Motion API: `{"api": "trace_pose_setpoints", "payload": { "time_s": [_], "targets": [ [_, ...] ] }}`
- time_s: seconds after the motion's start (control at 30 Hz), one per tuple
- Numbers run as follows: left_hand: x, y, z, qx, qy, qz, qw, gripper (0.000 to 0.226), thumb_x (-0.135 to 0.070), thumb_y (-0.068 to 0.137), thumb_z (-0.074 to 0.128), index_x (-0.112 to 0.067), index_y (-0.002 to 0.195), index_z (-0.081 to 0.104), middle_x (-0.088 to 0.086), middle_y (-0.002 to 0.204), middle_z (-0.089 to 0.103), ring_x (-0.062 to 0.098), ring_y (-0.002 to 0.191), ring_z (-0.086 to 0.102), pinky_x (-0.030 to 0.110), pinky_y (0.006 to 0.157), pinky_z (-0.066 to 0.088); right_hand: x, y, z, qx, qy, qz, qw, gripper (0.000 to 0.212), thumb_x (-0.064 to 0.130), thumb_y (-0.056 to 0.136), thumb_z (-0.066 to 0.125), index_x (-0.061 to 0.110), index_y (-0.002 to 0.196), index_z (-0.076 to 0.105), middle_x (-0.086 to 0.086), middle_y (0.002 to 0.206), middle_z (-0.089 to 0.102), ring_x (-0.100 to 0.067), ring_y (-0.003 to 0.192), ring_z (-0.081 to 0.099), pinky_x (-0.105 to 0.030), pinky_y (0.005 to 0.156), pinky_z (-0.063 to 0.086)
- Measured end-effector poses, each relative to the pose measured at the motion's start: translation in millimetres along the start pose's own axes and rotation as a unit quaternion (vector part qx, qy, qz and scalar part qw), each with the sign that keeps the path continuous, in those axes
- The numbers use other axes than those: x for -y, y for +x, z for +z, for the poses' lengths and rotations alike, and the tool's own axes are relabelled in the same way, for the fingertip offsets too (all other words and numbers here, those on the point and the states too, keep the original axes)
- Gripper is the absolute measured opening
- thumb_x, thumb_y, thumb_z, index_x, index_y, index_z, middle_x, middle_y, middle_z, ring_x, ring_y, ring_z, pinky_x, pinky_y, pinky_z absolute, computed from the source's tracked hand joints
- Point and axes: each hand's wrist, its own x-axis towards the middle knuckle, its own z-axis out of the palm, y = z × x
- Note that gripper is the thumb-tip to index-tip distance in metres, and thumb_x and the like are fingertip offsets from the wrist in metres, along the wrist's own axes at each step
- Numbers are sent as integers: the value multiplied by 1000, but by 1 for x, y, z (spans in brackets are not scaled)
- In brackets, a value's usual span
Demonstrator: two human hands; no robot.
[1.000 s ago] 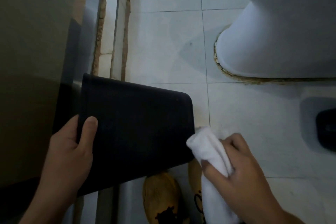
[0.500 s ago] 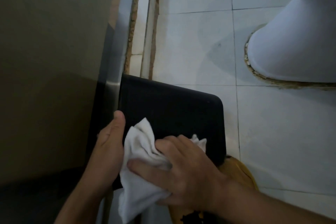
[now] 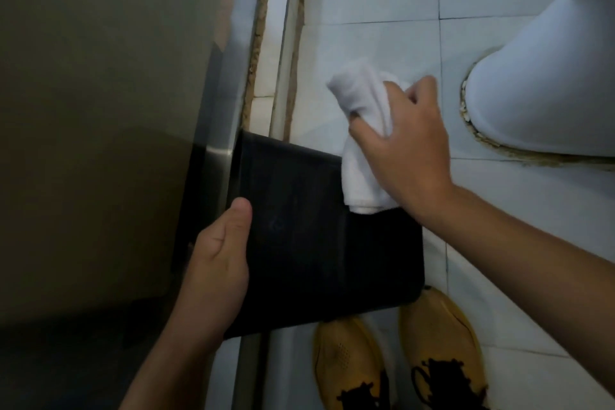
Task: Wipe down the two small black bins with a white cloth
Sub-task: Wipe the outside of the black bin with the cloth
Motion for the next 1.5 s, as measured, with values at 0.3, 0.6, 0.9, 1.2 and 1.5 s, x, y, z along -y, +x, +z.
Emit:
{"api": "trace_pose_setpoints", "payload": {
  "time_s": [0.3, 0.6, 0.9, 1.2, 1.5],
  "targets": [
    [-1, -1, 0, 3, -9, 29, 1000, 43, -42, 100, 31, -24, 105, 70, -7, 99, 74, 5, 94, 69, 17, 74, 52, 36, -75, -24, 248, 224, 127, 934, 60, 55, 86, 57, 41, 141, 35, 8, 118, 30, 4, 101, 44, -5, 70, 40],
    [2, 0, 0, -8, -12, 36, 999, 46, -42, 100, 32, -17, 99, 70, -2, 93, 74, 8, 86, 70, 15, 68, 53, 18, -62, -31, 227, -54, -21, 972, 96, 88, 58, 62, 35, 135, 42, 3, 110, 30, -13, 98, 41, -29, 84, 40],
    [5, 0, -1, -7, 3, 50, 999, 48, -44, 99, 32, -15, 95, 70, 2, 90, 73, 12, 85, 70, 19, 67, 55, 21, -22, -26, 354, 7, -106, 929, 154, 77, 46, 81, 35, 152, -23, 5, 135, 35, -10, 119, 33, -36, 106, 26],
    [5, 1, -1, 6, -24, 40, 999, 54, -47, 93, 36, -2, 92, 65, 14, 83, 70, 20, 79, 69, 30, 69, 54, 20, -78, -23, 188, 246, 20, 951, 79, 62, 54, 88, 30, 118, 53, 16, 104, 65, 0, 96, 62, -17, 83, 51],
    [4, 1, -1, 9, -26, 31, 999, 46, -37, 103, 34, -26, 72, 67, -1, 72, 67, 11, 74, 65, 30, 71, 48, 26, -93, 6, 131, 194, -118, 965, 130, 76, 56, 76, 44, 154, -4, 38, 132, 36, 13, 112, 43, -26, 100, 39]
  ]
}}
